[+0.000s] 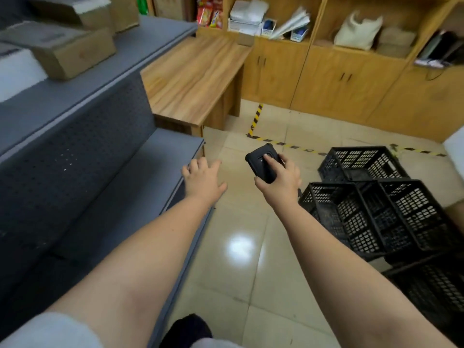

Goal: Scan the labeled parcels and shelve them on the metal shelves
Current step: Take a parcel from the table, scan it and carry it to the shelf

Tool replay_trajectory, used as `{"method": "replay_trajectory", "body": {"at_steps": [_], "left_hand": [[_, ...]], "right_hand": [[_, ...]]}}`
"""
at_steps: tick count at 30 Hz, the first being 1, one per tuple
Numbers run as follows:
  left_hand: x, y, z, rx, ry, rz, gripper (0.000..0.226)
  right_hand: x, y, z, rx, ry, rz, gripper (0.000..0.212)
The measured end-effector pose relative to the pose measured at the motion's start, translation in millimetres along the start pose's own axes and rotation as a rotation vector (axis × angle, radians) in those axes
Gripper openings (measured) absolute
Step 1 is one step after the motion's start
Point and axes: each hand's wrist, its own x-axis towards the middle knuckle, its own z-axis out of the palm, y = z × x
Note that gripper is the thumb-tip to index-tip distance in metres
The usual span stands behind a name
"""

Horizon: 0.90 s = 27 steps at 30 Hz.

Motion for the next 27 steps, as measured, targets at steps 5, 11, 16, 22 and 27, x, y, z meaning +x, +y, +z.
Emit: {"method": "replay_trajectory", "body": {"at_steps": [5,11,16,22,27], "left_hand": [[108.6,19.2,12.4,0.120,0.002,0.120,0.062],[279.1,60.7,18.5,0.078,0.041,0.144,0.061],[434.7,108.3,0.0,0.042,0.139,0.221,0.058],[587.9,181.7,-18.0,-0.022,0.196,0.313,0.058],[698.2,225.4,-1.1,-0.028,0.235,0.311,0.062]], "right_hand": [[92.7,33.8,-0.6,-0.012,0.060,0.046,0.059],[240.6,57.8,18.1,-0.080,0.065,0.021,0.059],[393.1,63.5,9.6,-0.090,0.112,0.003,0.060],[546.9,84.3,-0.5,-0.042,0.176,0.027,0.063],[677.7,122.4,1.9,-0.076,0.152,-0.024,0.065]]}}
